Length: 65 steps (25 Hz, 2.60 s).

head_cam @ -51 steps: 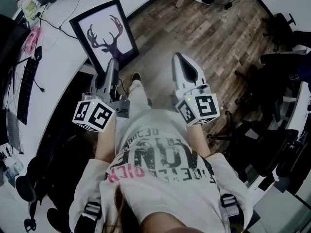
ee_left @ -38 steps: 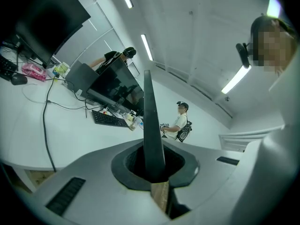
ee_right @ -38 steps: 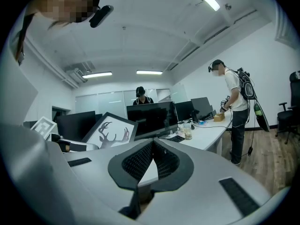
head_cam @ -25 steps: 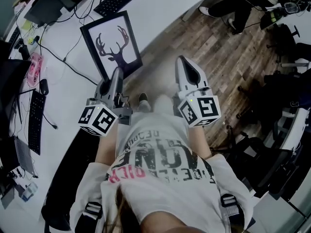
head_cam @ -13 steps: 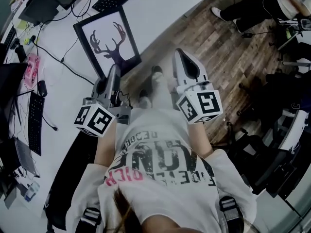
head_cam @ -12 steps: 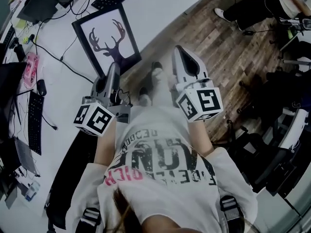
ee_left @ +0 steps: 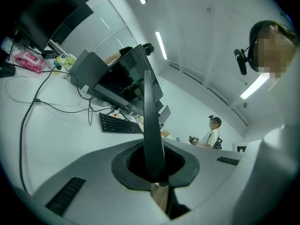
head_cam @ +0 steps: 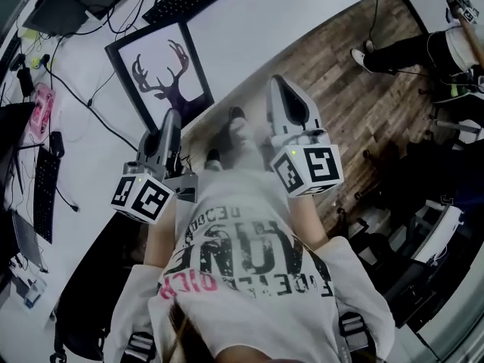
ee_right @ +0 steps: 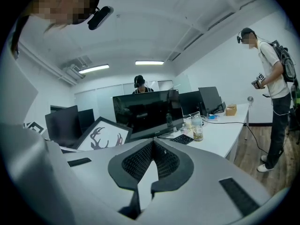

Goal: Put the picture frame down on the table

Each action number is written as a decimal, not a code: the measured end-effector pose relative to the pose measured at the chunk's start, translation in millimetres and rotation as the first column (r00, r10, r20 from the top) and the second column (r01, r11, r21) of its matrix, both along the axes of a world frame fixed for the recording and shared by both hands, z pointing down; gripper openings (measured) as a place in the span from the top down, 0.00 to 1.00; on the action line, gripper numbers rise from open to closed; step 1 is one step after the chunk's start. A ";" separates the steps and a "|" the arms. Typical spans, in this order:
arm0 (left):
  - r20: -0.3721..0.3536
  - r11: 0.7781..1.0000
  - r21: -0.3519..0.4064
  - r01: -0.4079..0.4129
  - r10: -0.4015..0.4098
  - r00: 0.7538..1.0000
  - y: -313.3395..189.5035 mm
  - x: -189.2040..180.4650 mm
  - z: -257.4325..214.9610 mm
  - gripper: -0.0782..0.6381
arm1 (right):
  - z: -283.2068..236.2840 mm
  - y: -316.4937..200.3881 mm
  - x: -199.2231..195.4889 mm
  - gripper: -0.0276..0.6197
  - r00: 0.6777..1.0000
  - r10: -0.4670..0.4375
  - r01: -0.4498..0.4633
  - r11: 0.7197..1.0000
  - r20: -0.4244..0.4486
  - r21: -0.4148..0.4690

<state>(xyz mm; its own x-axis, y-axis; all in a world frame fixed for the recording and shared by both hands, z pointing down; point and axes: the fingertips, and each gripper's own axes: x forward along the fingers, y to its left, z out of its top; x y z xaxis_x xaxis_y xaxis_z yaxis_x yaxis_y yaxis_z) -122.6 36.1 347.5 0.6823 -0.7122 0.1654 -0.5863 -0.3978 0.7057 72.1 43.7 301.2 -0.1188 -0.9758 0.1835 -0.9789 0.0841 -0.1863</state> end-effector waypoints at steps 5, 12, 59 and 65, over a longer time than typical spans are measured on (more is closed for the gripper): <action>-0.008 0.994 -0.008 0.106 -0.106 0.994 -33.9 19.7 -2.9 0.86 | -1.8 -44.7 25.3 0.96 0.997 -0.075 0.075 0.997 0.000 -0.012; 0.014 0.979 -0.009 0.202 -0.201 0.979 -72.0 41.8 1.2 0.86 | 2.1 -98.9 61.0 0.96 0.990 -0.143 0.143 0.990 0.004 -0.022; 0.025 0.968 -0.082 0.238 -0.236 0.971 -104.9 17.2 17.6 0.86 | 21.0 -154.8 53.3 0.96 0.987 -0.161 0.163 0.983 0.023 -0.085; 0.028 0.965 -0.102 0.242 -0.240 0.970 -95.8 18.9 20.2 0.86 | 25.0 -148.5 53.6 0.96 0.986 -0.162 0.164 0.981 0.033 -0.101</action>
